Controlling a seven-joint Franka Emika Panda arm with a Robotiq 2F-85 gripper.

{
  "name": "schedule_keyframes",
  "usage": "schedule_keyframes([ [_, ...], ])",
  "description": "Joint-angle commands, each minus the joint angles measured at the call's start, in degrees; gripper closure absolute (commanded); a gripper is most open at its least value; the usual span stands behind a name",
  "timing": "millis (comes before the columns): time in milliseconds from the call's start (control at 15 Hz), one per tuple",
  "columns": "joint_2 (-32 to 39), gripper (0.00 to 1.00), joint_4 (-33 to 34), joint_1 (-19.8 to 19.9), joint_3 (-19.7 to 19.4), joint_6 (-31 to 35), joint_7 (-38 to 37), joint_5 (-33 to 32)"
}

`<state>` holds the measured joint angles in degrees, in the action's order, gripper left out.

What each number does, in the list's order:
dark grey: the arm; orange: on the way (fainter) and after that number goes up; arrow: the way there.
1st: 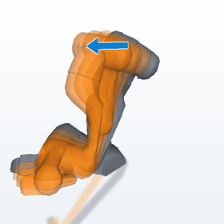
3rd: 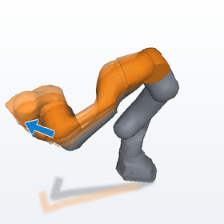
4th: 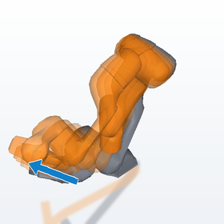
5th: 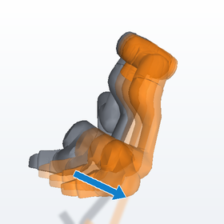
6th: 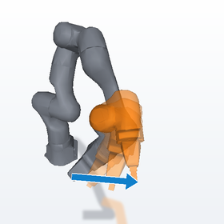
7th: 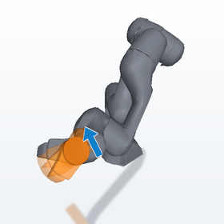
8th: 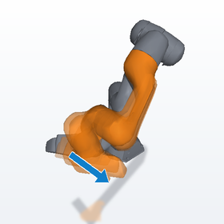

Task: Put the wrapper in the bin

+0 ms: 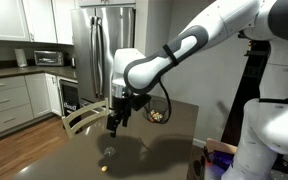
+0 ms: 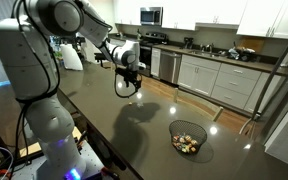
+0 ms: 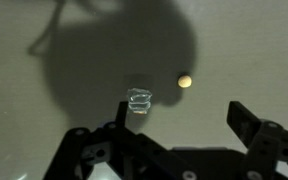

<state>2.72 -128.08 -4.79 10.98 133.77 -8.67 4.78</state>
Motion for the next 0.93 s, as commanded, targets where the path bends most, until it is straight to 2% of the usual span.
schedule_keyframes([
  [0,12.5,0.0,10.4,-1.0,-1.2,-2.3,7.8,0.6],
  [400,25.9,0.0,21.5,-1.6,-1.7,-4.2,12.7,-1.9],
  [867,32.3,0.0,28.4,-6.4,-7.1,-9.6,9.5,-13.5],
])
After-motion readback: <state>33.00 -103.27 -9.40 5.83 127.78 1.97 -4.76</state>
